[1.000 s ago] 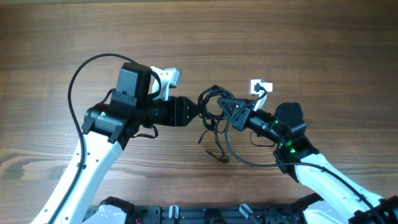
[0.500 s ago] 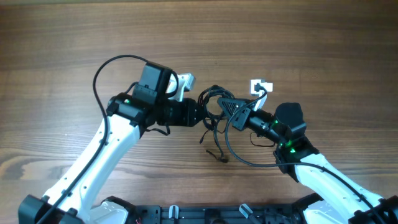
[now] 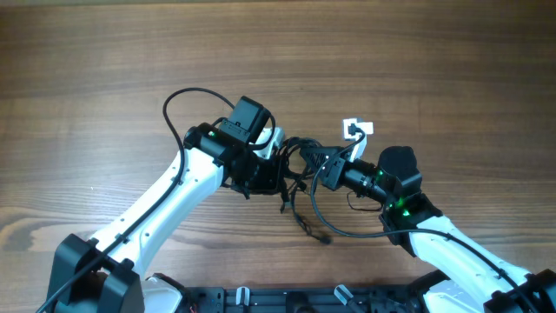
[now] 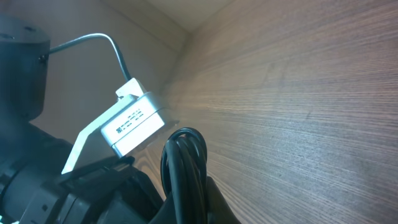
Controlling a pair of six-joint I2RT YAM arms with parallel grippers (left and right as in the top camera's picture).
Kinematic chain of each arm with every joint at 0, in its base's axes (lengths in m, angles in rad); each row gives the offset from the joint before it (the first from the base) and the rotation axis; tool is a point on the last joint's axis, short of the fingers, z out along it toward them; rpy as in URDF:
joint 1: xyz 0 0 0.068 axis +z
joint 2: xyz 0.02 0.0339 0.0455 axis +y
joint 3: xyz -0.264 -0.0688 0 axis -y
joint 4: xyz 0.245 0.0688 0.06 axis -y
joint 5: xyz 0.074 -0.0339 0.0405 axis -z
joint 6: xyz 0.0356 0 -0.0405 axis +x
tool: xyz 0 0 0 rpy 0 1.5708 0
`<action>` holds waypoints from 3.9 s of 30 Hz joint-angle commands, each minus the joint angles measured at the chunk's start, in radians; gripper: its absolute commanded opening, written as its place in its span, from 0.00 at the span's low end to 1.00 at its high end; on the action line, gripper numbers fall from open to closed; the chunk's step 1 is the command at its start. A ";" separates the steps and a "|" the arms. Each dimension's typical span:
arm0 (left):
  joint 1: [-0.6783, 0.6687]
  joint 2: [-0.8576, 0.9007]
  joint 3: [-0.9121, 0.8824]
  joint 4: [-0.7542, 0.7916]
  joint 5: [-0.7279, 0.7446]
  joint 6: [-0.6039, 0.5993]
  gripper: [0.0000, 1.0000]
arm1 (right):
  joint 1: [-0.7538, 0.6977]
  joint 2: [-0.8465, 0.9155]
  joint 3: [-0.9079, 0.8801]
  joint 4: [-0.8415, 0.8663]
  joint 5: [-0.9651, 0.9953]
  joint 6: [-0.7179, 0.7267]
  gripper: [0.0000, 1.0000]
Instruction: Untangle cables
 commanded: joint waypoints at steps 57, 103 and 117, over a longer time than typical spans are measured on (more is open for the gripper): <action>0.094 -0.006 -0.044 0.734 -0.065 -0.581 0.04 | -0.251 -0.003 0.031 -0.145 -0.373 -0.125 0.77; 0.076 -0.006 -0.044 0.732 -0.068 -0.624 0.04 | -0.372 -0.054 0.031 -0.013 -0.395 -0.316 0.88; 0.076 -0.006 -0.044 0.687 0.172 -0.172 0.04 | -0.371 -0.043 0.031 0.035 -0.484 -0.388 0.82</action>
